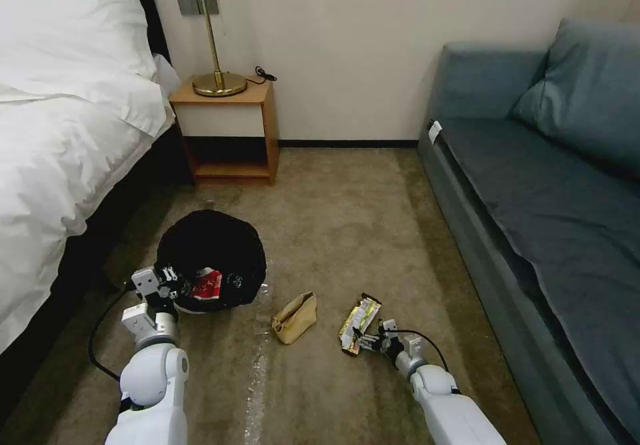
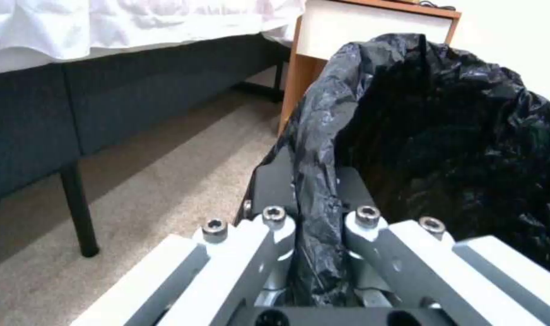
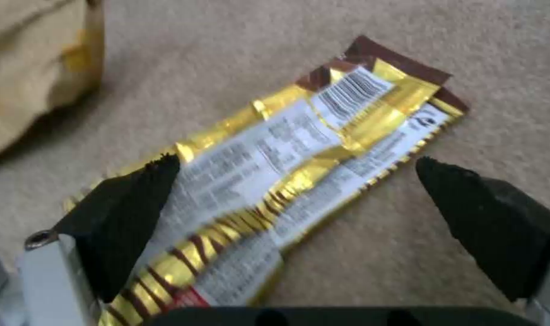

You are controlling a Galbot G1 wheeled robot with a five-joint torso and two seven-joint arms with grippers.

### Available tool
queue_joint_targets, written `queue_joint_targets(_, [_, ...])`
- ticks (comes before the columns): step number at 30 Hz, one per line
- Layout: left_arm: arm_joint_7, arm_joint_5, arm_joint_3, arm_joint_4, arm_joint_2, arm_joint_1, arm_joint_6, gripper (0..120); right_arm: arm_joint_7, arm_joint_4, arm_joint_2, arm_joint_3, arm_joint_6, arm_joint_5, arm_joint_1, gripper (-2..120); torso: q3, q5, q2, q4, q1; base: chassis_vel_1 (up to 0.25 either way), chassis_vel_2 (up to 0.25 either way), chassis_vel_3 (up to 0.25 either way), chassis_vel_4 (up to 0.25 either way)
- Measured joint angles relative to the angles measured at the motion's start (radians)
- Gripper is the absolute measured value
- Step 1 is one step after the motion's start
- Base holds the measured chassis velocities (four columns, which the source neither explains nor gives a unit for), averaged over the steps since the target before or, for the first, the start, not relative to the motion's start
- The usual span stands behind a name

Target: Pick up the trash bin, then pick up the garbage on the floor and place it into the trash bin.

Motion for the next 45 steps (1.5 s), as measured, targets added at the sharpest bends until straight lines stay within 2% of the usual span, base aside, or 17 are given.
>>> queue_joint_targets(9, [-0.001, 0.002, 0.002, -0.007, -0.001, 0.0, -0.001, 4, -0.052, -0.019, 0.008, 0.001, 0.029, -0.002, 0.001, 100, 0.0, 0.0, 0.0, 0.0, 0.0, 0.0, 0.0, 0.0, 0.0])
queue_joint_targets(14, [-0.002, 0.004, 0.0, -0.012, -0.001, 0.001, -0.001, 4, -0.077, -0.034, 0.014, 0.006, 0.041, -0.019, 0.005, 93, 0.0, 0.0001, 0.0, 0.0, 0.0, 0.0, 0.0, 0.0, 0.0])
queue_joint_targets(15, [-0.002, 0.004, -0.002, -0.014, 0.0, 0.001, 0.0, 4, -0.085, -0.043, 0.016, 0.009, 0.046, -0.027, 0.007, 86, 0.0, 0.0, 0.0, 0.0, 0.0, 0.0, 0.0, 0.0, 0.0])
queue_joint_targets(16, [-0.002, 0.004, -0.002, -0.014, 0.0, 0.001, 0.0, 4, -0.085, -0.043, 0.016, 0.009, 0.046, -0.027, 0.007, 86, 0.0, 0.0, 0.0, 0.0, 0.0, 0.0, 0.0, 0.0, 0.0])
queue_joint_targets(17, [-0.002, 0.004, -0.004, -0.015, 0.001, 0.001, 0.001, 4, -0.087, -0.054, 0.018, 0.014, 0.053, -0.038, 0.009, 79, 0.0, 0.0001, 0.0, -0.0001, 0.0, 0.0, 0.0, 0.0, 0.0])
queue_joint_targets(19, [-0.002, 0.004, -0.005, -0.015, 0.002, 0.001, 0.002, 4, -0.087, -0.056, 0.018, 0.016, 0.054, -0.045, 0.011, 82, 0.0, 0.0, 0.0, 0.0, 0.0, 0.0, 0.0, 0.0, 0.0])
queue_joint_targets(20, [-0.003, 0.004, -0.006, -0.015, 0.003, 0.001, 0.002, 4, -0.087, -0.056, 0.018, 0.017, 0.055, -0.048, 0.011, 85, 0.0, 0.0, 0.0, 0.0, 0.0, 0.0, 0.0, 0.0, 0.0])
queue_joint_targets(21, [-0.003, 0.004, -0.006, -0.015, 0.004, 0.0, 0.002, 4, -0.084, -0.053, 0.014, 0.018, 0.055, -0.051, 0.012, 93, 0.0, 0.0001, 0.0, 0.0, 0.0, 0.0, 0.0, 0.0, 0.0])
queue_joint_targets(24, [-0.003, 0.004, -0.004, -0.011, 0.004, -0.002, 0.002, 4, -0.08, -0.038, 0.002, 0.018, 0.055, -0.05, 0.012, 99, 0.0, 0.0, 0.0, 0.0, 0.0, 0.0, 0.0, 0.0, 0.0])
queue_joint_targets(34, [-0.003, 0.008, 0.008, -0.003, -0.001, -0.008, 0.002, 4, -0.079, -0.043, -0.007, 0.039, 0.058, -0.056, 0.008, 100, 0.0, 0.0, 0.0, -0.0001, 0.0, 0.0, 0.0, 0.0, 0.0])
queue_joint_targets(45, [-0.003, 0.008, 0.003, -0.006, 0.001, -0.003, 0.002, 4, -0.137, -0.087, 0.021, 0.055, 0.076, -0.069, 0.021, 100, 0.0, 0.0, 0.0, 0.0, 0.0, 0.0, 0.0, 0.0, 0.0])
